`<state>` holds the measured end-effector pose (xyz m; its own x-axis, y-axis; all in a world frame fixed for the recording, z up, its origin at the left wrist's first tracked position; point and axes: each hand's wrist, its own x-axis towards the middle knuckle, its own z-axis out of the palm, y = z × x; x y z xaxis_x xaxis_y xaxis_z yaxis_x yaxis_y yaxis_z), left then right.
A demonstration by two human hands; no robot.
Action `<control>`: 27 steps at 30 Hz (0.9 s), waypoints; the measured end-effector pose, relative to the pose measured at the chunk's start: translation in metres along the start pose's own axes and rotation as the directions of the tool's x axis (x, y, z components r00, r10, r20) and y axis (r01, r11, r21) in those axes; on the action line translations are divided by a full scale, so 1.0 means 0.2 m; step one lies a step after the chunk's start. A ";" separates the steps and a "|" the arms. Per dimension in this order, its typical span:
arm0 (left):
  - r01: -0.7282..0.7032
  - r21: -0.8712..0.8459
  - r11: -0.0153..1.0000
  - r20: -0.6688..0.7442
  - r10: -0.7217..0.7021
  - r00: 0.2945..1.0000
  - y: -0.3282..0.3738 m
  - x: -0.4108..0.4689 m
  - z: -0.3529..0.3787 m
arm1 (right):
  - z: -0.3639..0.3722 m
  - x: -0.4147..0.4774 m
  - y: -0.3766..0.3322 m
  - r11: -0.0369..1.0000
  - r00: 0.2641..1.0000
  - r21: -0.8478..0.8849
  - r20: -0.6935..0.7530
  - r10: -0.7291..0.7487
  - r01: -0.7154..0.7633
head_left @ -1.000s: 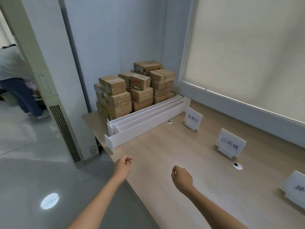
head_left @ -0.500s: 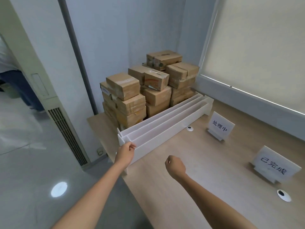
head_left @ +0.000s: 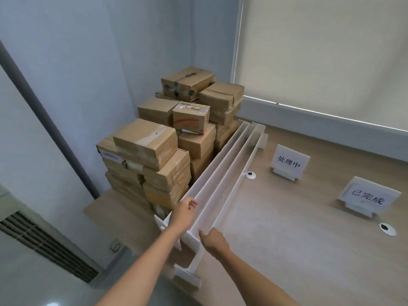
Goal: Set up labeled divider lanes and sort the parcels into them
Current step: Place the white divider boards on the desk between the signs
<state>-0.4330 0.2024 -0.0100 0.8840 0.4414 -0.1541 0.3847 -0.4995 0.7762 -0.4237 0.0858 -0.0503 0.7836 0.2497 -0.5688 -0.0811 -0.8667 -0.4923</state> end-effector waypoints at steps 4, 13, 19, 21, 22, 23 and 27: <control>-0.039 0.049 0.998 0.064 0.036 0.997 -0.09 0.08 -0.02 | 0.16 0.02 -0.12 0.990 0.991 -0.043 -0.007 0.135 -0.135; -0.106 0.059 0.993 0.200 0.093 0.975 -0.19 0.15 -0.02 | 0.16 -0.03 -0.13 0.972 0.925 -0.054 -0.321 0.201 -0.230; -0.172 0.047 0.984 0.256 0.155 0.954 -0.12 0.12 0.05 | 0.00 -0.13 -0.08 0.978 0.860 -0.075 -0.494 0.131 -0.193; -0.205 0.044 0.978 0.265 0.186 0.946 -0.09 0.11 0.07 | -0.05 -0.16 -0.07 0.979 0.846 -0.081 -0.520 0.118 -0.186; -0.217 0.045 0.975 0.266 0.198 0.943 -0.08 0.10 0.08 | -0.06 -0.18 -0.06 0.981 0.841 -0.082 -0.530 0.108 -0.178; -0.223 0.046 0.974 0.265 0.204 0.942 -0.07 0.08 0.09 | -0.08 -0.20 -0.05 0.982 0.834 -0.084 -0.542 0.099 -0.171; -0.235 0.055 0.970 0.271 0.212 0.939 -0.02 0.03 0.12 | -0.12 -0.29 -0.03 0.988 0.807 -0.083 -0.588 0.058 -0.131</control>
<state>-0.4237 0.1892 -0.0291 0.9836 0.1067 -0.1453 0.1799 -0.6296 0.7558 -0.4543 0.0668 0.0009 0.9897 -0.1023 -0.0999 -0.1317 -0.9246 -0.3575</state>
